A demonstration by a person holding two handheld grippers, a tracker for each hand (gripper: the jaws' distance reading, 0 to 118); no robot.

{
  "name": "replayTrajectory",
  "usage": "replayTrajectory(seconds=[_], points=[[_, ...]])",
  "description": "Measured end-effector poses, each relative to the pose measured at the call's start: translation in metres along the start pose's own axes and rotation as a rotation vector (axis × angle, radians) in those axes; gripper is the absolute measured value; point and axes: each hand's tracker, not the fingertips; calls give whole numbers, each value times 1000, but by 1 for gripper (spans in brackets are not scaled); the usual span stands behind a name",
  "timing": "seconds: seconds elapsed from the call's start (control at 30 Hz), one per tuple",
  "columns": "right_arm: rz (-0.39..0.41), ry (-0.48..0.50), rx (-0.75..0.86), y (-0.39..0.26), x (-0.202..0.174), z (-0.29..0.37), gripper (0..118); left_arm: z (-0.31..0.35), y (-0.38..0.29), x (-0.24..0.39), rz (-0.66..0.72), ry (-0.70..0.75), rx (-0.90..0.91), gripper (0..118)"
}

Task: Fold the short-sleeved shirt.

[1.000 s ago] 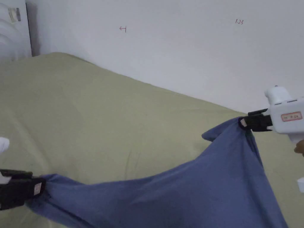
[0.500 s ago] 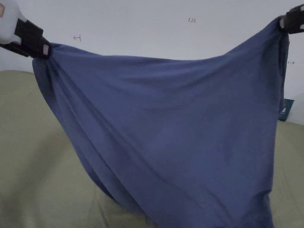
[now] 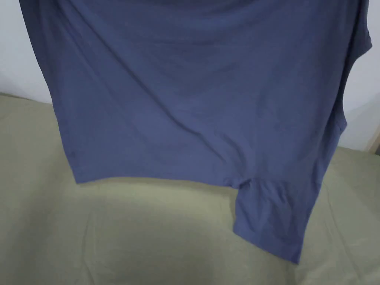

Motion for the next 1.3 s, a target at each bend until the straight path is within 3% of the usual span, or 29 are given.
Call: replayTrajectory(seconds=[0.1,0.27,0.43,0.57,0.83,1.0,1.3], points=[[-53,36,-5,0,-2,8,1,6,-2,-1,-3,7,9,1],[-41,90,-27,-27,-16,37,1,14,-33,-7,42,-40,-11,1],[-7,165,-105,-73,-40,82,1,46,-101,3,60,-93,-39,1],[-50,201,-165,-120,-52,124,1,77,-163,10,63,-88,-48,1],[-119,203,-242,-214,-56,232,1,146,-269,23,75,-171,-178,1],[-210,228,-345,-256,-50,302,1,190,-328,14,69,-224,-237,1],[-252,196,-408,-322,-41,401,1,248,-398,3,40,-291,-285,1]])
